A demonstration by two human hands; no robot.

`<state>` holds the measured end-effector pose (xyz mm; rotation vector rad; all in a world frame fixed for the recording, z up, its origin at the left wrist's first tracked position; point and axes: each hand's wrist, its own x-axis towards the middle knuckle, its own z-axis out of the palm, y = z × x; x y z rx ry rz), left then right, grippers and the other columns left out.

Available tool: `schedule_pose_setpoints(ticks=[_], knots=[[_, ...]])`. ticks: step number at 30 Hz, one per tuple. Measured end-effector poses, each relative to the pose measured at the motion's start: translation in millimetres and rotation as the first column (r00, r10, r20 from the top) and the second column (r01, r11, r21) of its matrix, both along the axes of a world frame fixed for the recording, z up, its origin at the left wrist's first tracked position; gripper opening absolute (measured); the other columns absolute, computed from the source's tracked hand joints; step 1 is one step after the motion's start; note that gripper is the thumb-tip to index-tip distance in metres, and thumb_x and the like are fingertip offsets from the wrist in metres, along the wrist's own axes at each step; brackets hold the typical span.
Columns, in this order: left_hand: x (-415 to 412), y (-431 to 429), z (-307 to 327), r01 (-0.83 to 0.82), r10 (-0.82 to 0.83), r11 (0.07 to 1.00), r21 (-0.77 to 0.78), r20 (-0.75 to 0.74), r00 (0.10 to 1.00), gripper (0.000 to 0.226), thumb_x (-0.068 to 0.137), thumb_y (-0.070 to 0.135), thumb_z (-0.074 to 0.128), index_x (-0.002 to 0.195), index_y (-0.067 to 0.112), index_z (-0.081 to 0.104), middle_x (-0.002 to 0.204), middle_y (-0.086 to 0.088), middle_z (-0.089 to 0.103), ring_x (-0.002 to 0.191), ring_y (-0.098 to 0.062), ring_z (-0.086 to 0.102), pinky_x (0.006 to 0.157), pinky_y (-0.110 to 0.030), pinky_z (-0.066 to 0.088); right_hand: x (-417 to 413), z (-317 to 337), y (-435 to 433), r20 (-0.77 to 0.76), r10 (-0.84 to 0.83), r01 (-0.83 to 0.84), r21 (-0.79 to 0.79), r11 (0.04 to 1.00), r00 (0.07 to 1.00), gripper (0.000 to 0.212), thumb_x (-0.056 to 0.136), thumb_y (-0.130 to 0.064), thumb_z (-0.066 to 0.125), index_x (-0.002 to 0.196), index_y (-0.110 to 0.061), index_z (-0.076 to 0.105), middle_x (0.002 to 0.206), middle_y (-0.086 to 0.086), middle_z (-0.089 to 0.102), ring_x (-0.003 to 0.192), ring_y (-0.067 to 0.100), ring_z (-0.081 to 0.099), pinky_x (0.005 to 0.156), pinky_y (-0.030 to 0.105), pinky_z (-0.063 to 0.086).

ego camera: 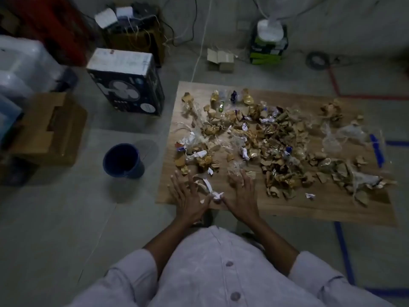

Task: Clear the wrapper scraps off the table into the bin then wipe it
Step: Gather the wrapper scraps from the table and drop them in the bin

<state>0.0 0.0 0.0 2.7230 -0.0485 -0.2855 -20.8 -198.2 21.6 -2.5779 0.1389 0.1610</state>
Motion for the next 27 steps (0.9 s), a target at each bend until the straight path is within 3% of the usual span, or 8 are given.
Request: schedule_pose_setpoints(ticks=[6, 9, 11, 14, 20, 23, 25, 27], knots=[[24.0, 11.2, -27.5, 0.231, -0.229, 0.969, 0.086, -0.034, 0.973, 0.095, 0.094, 0.071, 0.038, 0.161, 0.007, 0.018, 0.164, -0.031, 0.013, 0.154, -0.048, 0.012, 0.122, -0.063, 0.015, 2.6, -27.0, 16.6, -0.182, -0.023, 0.0, -0.127, 0.992, 0.983, 0.091, 0.085, -0.066, 0.063, 0.16, -0.038, 0.019, 0.17, 0.006, -0.005, 0.157, 0.027, -0.002, 0.122, 0.049, 0.016], [37.1, 10.6, -33.3, 0.271, -0.271, 0.952, 0.141, -0.021, 0.962, 0.079, 0.096, 0.064, 0.038, 0.152, 0.007, 0.041, 0.147, -0.022, 0.041, 0.132, -0.041, 0.041, 0.111, -0.058, 0.034, 11.6, -32.9, 17.6, -0.187, -0.006, -0.031, -0.197, 0.98, 0.982, 0.087, 0.086, -0.065, 0.054, 0.16, -0.034, 0.021, 0.17, 0.009, 0.006, 0.157, 0.031, -0.002, 0.124, 0.054, 0.016], [50.7, 5.1, -34.1, 0.29, -0.286, 0.948, 0.132, -0.048, 0.957, 0.065, 0.099, 0.056, 0.035, 0.144, 0.01, 0.047, 0.138, -0.019, 0.046, 0.116, -0.038, 0.049, 0.099, -0.051, 0.038, 19.8, -33.9, 18.6, -0.185, -0.008, -0.035, -0.228, 0.973, 0.983, 0.084, 0.088, -0.064, 0.054, 0.16, -0.034, 0.022, 0.169, 0.013, 0.009, 0.156, 0.036, 0.003, 0.122, 0.054, 0.018], [72.6, -0.1, -34.1, 0.286, -0.281, 0.956, 0.057, -0.086, 0.956, 0.056, 0.103, 0.041, 0.031, 0.143, 0.008, 0.051, 0.143, -0.024, 0.048, 0.128, -0.042, 0.048, 0.105, -0.054, 0.033, 35.8, -25.8, 22.0, -0.208, -0.085, 0.042, -0.203, 0.978, 0.974, 0.082, 0.087, -0.058, 0.064, 0.157, -0.04, 0.024, 0.166, 0.014, 0.004, 0.149, 0.043, 0.013, 0.115, 0.055, 0.03], [98.0, -20.1, -31.7, 0.422, -0.427, 0.902, -0.093, -0.043, 0.903, 0.036, 0.087, 0.023, 0.037, 0.102, 0.001, 0.06, 0.103, -0.024, 0.054, 0.093, -0.039, 0.054, 0.075, -0.042, 0.03, 71.4, -20.1, 42.9, -0.258, -0.099, 0.093, -0.036, 0.995, 0.961, 0.062, 0.093, -0.04, 0.066, 0.149, -0.031, 0.041, 0.162, 0.018, 0.015, 0.149, 0.039, 0.016, 0.118, 0.052, 0.029], [101.1, -35.5, -29.3, 0.256, -0.294, 0.927, -0.273, -0.109, 0.95, 0.037, 0.084, 0.023, 0.045, 0.105, -0.004, 0.059, 0.107, -0.026, 0.055, 0.098, -0.033, 0.047, 0.081, -0.041, 0.034, 82.2, -17.8, 44.5, -0.223, -0.173, 0.215, 0.177, 0.961, 0.959, 0.046, 0.091, -0.018, 0.069, 0.134, -0.021, 0.053, 0.151, 0.016, 0.03, 0.125, 0.033, 0.052, 0.096, 0.039, 0.049], [110.2, -45.0, -12.7, 0.112, -0.221, 0.888, -0.446, -0.201, 0.954, 0.027, 0.095, 0.019, 0.049, 0.11, -0.001, 0.058, 0.112, -0.021, 0.054, 0.102, -0.03, 0.048, 0.086, -0.042, 0.04, 90.4, -10.2, 37.2, -0.224, -0.249, 0.312, 0.312, 0.897, 0.942, 0.041, 0.089, -0.01, 0.072, 0.125, -0.021, 0.057, 0.136, 0.015, 0.049, 0.098, 0.018, 0.063, 0.082, 0.024, 0.05], [124.2, -57.2, 9.5, -0.06, -0.127, 0.81, -0.584, -0.275, 0.953, 0.019, 0.102, 0.006, 0.048, 0.118, 0.003, 0.058, 0.118, -0.015, 0.059, 0.108, -0.028, 0.055, 0.088, -0.035, 0.045, 98.3, 1.1, 25.7, -0.246, -0.352, 0.429, 0.504, 0.749, 0.903, 0.037, 0.088, -0.007, 0.074, 0.119, -0.023, 0.06, 0.115, 0.01, 0.065, 0.086, 0.012, 0.067, 0.076, 0.03, 0.057]])
